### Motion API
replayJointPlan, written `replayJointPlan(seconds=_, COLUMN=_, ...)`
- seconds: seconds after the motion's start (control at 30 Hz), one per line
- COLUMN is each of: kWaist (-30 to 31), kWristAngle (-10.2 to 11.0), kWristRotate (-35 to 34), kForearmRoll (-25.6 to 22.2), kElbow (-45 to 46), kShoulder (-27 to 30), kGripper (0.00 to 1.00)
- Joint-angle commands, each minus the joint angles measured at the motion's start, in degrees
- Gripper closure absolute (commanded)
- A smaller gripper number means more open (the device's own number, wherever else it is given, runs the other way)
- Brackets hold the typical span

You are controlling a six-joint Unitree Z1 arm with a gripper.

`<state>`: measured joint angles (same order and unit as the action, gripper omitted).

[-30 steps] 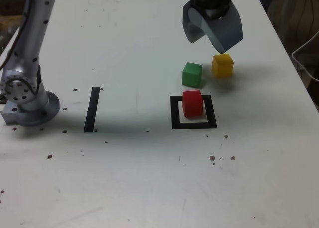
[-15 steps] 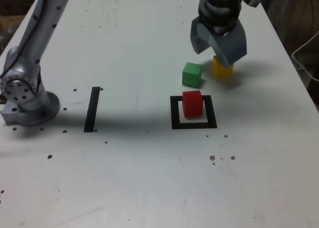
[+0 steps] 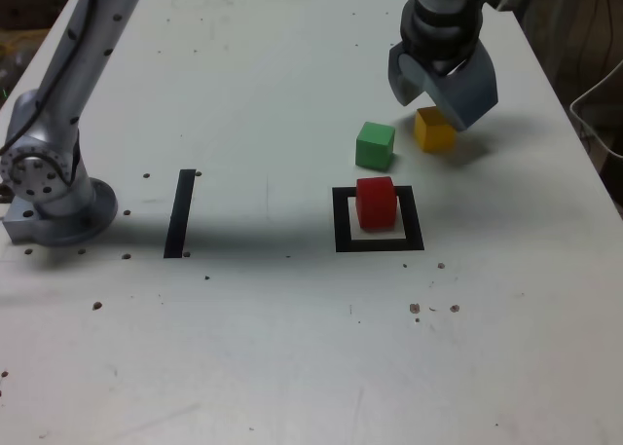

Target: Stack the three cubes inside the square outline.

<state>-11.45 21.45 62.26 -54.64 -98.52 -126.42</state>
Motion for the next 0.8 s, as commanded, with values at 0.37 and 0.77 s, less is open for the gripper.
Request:
replayJointPlan(seconds=0.37, kWaist=0.25, kWristAngle=-0.35, kWristRotate=-0.59, kForearmRoll=-1.2, kElbow=1.79, kShoulder=1.34, kGripper=0.18)
replayJointPlan(seconds=0.77, kWaist=0.9, kWristAngle=-0.71, kWristRotate=0.41, kForearmRoll=-1.45, kElbow=2.03, kShoulder=1.24, kGripper=0.26)
